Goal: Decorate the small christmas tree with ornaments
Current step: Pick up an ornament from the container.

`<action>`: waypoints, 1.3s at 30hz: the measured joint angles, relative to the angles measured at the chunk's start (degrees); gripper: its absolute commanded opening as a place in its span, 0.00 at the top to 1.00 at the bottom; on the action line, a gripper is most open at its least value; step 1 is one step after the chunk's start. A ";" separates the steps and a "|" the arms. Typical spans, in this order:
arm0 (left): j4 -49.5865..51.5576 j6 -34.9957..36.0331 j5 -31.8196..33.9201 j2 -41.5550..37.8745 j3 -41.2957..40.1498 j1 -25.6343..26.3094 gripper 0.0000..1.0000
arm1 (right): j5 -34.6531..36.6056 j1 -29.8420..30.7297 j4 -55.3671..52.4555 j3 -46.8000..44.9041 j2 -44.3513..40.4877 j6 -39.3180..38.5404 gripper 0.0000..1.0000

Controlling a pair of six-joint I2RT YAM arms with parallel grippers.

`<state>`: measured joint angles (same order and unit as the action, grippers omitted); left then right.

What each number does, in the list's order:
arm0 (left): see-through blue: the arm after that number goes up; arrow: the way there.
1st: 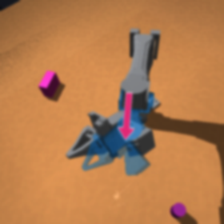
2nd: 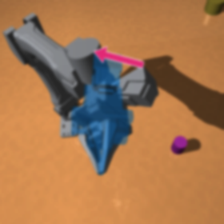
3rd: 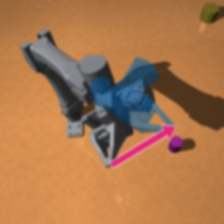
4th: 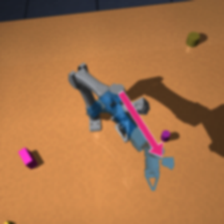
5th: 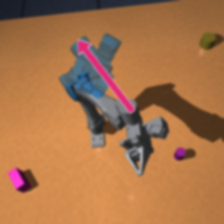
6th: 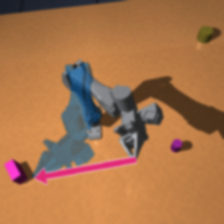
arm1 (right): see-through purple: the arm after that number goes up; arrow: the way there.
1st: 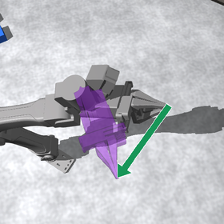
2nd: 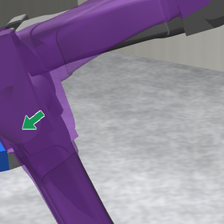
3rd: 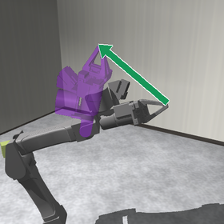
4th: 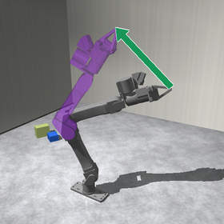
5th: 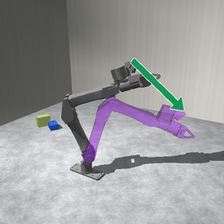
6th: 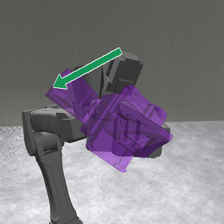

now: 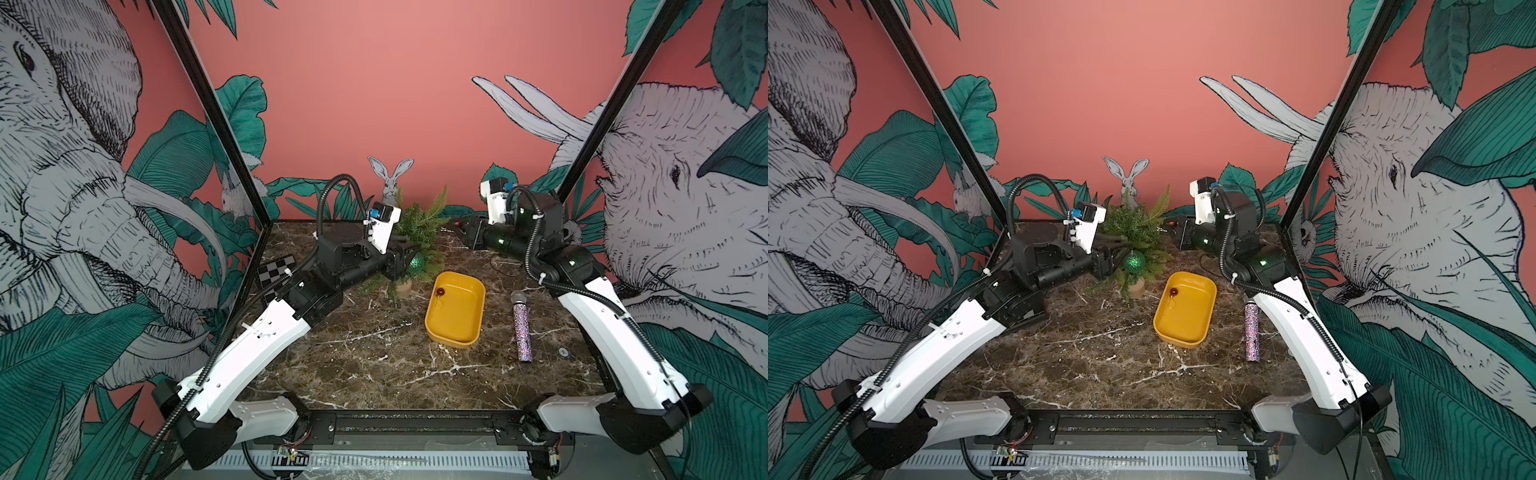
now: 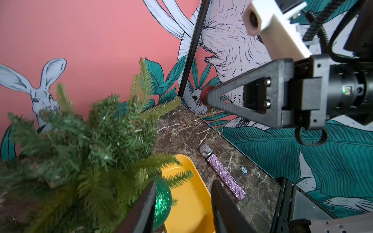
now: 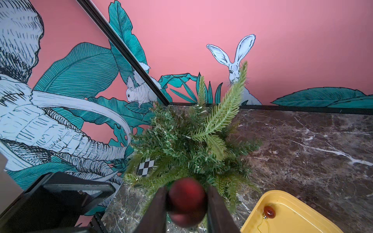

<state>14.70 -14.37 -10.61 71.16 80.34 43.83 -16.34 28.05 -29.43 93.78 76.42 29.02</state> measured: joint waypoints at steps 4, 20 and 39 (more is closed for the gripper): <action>1.68 0.61 -2.05 3.91 4.94 0.00 0.62 | -0.39 -0.02 0.24 0.74 1.22 1.49 0.71; 3.87 1.68 -4.66 14.32 15.61 1.44 0.58 | -1.73 -2.36 8.61 -0.46 0.48 9.14 0.71; 2.93 0.81 -6.80 21.51 22.60 2.86 0.64 | -4.20 -4.22 14.64 -4.70 -1.36 14.36 0.71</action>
<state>17.63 -13.56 -17.41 92.66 102.94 46.70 -20.53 23.83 -14.79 89.08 75.07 43.38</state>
